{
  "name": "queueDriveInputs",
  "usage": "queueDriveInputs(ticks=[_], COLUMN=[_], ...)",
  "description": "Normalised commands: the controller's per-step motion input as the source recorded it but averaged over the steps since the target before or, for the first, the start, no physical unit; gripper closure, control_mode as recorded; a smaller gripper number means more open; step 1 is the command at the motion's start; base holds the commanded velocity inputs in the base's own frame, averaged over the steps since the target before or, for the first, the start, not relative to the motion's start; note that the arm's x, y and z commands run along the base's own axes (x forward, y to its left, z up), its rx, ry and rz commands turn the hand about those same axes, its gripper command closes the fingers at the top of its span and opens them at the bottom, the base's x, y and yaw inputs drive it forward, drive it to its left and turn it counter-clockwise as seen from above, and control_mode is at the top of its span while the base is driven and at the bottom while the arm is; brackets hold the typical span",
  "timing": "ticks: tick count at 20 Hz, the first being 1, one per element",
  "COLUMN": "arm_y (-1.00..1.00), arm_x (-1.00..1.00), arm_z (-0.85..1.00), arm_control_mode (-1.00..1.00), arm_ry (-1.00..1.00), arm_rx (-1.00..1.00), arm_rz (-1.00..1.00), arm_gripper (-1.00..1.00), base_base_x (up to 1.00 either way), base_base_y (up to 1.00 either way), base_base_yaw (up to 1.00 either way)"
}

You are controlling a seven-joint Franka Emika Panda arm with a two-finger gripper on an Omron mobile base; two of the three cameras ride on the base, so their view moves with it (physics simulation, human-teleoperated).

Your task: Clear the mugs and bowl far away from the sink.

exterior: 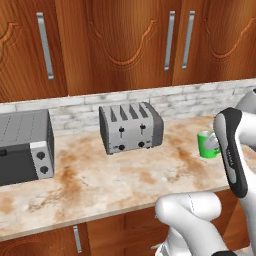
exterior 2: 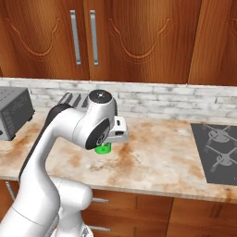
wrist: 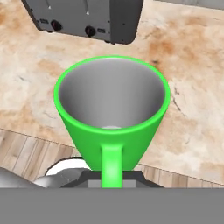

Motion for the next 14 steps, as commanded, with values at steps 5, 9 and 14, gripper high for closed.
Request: queueDriveInputs(ticks=[5,9,14], arm_y=[0.00,-0.01,-0.01], arm_x=[0.12,0.38,0.41], arm_z=[-0.45,-0.39,-0.40], arm_control_mode=[-1.00,-1.00,-1.00], arm_ry=[-0.02,-0.01,-0.10], arm_rx=[0.00,0.00,0.00], arm_rz=[0.04,0.06,0.07], arm_gripper=[1.00,1.00,1.00], base_base_x=[0.00,0.00,0.00], base_base_y=[0.00,0.00,0.00], base_base_yaw=[0.00,0.00,0.00])
